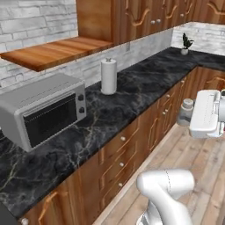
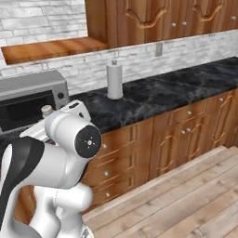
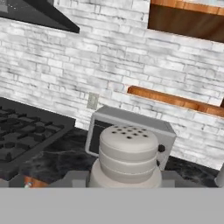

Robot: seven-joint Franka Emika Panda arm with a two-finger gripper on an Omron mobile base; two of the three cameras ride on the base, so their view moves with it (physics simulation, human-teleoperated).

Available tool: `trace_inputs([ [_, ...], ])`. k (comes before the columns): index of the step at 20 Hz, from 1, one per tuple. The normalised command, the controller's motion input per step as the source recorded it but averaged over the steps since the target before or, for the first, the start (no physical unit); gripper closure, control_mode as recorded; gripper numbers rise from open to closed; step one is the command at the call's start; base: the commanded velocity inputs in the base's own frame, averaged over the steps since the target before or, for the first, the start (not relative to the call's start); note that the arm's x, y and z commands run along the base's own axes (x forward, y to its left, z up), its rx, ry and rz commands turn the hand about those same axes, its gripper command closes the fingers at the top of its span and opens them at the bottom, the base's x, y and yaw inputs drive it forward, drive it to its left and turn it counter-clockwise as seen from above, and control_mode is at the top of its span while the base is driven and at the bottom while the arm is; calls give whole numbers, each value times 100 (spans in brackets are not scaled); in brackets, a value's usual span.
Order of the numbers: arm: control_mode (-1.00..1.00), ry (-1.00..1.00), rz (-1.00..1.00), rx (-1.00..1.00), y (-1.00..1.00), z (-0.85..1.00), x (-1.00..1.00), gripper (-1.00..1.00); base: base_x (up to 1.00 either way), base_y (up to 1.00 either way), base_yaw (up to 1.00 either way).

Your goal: Take 2 condiments from the cabinet and move them on the counter near the stove.Make sure the condiments are lined up with each other, next to each other.

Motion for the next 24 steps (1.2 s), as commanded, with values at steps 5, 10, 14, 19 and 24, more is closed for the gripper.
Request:
trace_inputs([
  [5,100,0,0,0,0,0,0,100,-90,72,30],
  [10,100,0,0,0,0,0,0,100,-91,79,28],
  [14,100,0,0,0,0,0,0,100,-92,85,26],
  [19,100,0,0,0,0,0,0,100,-92,98,22],
  [24,100,0,0,0,0,0,0,100,-90,100,19],
])
